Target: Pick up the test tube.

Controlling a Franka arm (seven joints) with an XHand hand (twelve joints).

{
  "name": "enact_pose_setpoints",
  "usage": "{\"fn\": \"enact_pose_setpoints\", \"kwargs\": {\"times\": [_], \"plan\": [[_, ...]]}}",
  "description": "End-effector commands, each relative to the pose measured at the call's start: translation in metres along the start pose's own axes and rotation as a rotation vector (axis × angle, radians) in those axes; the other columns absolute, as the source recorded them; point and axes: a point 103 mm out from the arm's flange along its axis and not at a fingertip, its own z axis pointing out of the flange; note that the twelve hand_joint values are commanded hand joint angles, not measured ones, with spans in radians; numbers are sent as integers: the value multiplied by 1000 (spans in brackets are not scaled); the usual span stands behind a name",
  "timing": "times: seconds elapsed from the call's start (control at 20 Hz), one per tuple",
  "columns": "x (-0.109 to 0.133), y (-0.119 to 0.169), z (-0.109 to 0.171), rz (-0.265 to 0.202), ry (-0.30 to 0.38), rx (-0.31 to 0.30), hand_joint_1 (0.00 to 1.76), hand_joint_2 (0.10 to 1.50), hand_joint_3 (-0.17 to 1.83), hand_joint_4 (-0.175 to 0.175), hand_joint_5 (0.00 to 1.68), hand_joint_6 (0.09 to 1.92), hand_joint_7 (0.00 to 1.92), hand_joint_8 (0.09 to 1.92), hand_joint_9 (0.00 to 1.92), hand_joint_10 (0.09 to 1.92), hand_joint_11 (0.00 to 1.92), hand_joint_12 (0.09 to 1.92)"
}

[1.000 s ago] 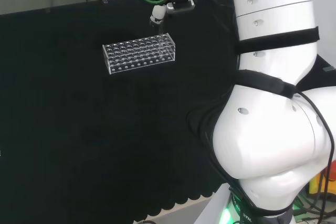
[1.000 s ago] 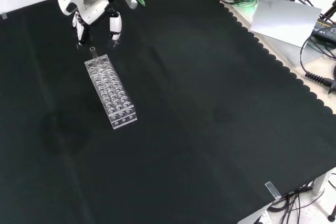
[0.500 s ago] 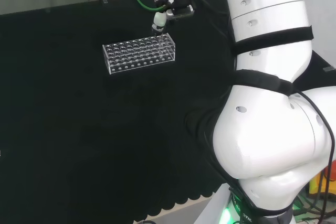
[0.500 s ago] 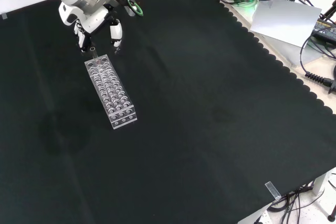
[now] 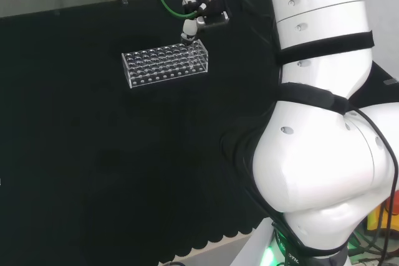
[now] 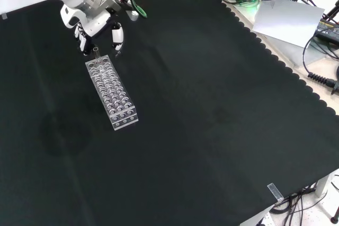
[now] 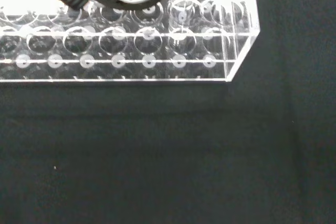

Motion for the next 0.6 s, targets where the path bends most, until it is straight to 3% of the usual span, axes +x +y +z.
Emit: {"fn": "enact_pose_setpoints", "kwargs": {"times": [0.05,0.3,0.55,0.6], "plan": [[4,2,-2,-8,2,-10,977,692,548,-87,599,658,861,859,759,743,473,1407],[6,5,-3,0,-12,-33,995,684,569,-88,627,674,885,859,782,735,486,1400],[10,6,-3,10,10,-139,1081,656,650,-119,918,624,1209,707,1012,628,625,1320],[11,5,-4,11,17,-159,1106,737,537,-96,1004,678,1286,660,1077,603,662,1306]]}}
